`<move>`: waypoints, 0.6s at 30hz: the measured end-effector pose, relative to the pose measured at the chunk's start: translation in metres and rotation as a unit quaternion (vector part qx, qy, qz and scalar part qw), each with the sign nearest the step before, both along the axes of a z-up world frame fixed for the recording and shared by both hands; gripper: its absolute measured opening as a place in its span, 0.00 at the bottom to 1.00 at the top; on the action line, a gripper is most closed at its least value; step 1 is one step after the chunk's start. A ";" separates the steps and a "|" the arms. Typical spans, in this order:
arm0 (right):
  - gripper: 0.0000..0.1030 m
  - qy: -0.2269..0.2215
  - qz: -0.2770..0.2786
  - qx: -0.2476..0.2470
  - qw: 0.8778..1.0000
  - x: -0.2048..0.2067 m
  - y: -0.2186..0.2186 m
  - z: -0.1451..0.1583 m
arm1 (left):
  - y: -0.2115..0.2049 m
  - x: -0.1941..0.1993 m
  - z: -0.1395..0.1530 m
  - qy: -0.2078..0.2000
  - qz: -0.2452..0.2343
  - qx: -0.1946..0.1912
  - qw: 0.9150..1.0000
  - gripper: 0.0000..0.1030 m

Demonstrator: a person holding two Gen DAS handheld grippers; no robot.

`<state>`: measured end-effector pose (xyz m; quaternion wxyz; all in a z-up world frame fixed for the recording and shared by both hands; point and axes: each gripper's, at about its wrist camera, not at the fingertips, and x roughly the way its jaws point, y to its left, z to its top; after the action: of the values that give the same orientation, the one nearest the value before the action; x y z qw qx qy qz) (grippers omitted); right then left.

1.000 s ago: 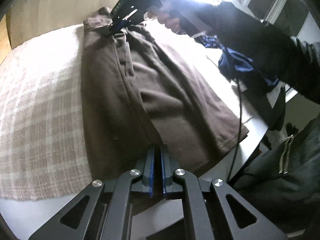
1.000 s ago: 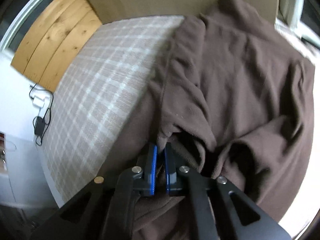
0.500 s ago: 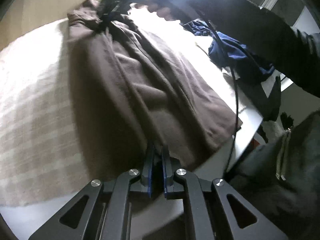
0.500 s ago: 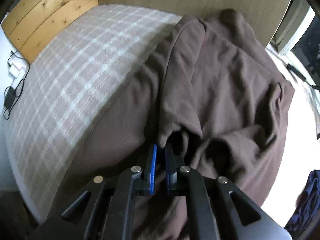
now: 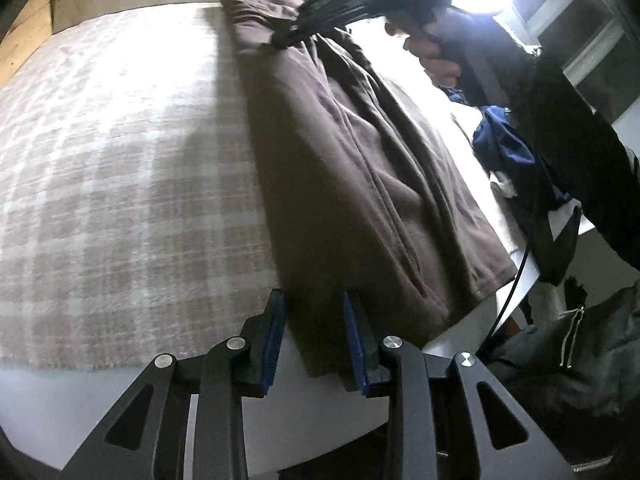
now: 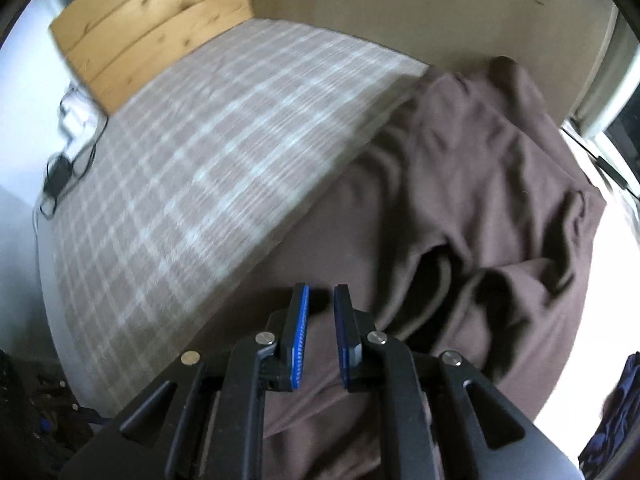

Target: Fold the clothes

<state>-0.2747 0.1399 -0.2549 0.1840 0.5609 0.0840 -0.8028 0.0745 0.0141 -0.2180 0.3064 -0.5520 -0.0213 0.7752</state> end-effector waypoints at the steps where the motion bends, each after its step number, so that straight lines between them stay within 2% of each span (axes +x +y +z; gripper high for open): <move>1: 0.13 0.000 -0.002 0.007 1.000 0.002 -0.003 -0.006 | 0.000 0.003 0.000 0.005 -0.007 -0.010 1.000 0.12; 3: 0.13 -0.004 -0.013 0.013 1.000 0.012 -0.004 -0.017 | 0.000 0.008 0.001 0.015 -0.021 -0.031 0.999 0.10; 5: 0.13 0.008 0.022 0.042 0.999 0.022 -0.012 -0.012 | -0.003 0.016 0.004 0.014 -0.035 -0.058 0.998 0.10; 6: 0.13 0.006 0.030 0.039 0.999 0.023 -0.010 -0.005 | -0.007 0.017 0.008 0.015 -0.034 -0.064 0.997 0.10; 9: 0.11 0.014 -0.006 -0.041 0.999 0.011 0.014 0.023 | -0.012 0.014 0.026 0.034 -0.027 -0.062 0.997 0.09; 12: 0.09 0.039 -0.050 -0.061 0.996 -0.020 0.032 0.036 | -0.002 0.001 0.036 0.060 -0.026 -0.049 0.997 0.09; 15: 0.09 0.045 -0.069 -0.070 0.994 -0.052 0.035 0.030 | 0.023 -0.019 0.029 0.073 -0.045 -0.048 0.995 0.08; 18: 0.09 0.033 -0.080 -0.070 0.994 -0.086 0.032 0.012 | 0.040 -0.025 0.007 0.051 -0.072 -0.059 0.994 0.08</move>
<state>-0.3608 0.1715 -0.2432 0.1547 0.5245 -0.0116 -0.8372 0.0494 0.0537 -0.2113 0.3292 -0.5287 0.0797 0.7783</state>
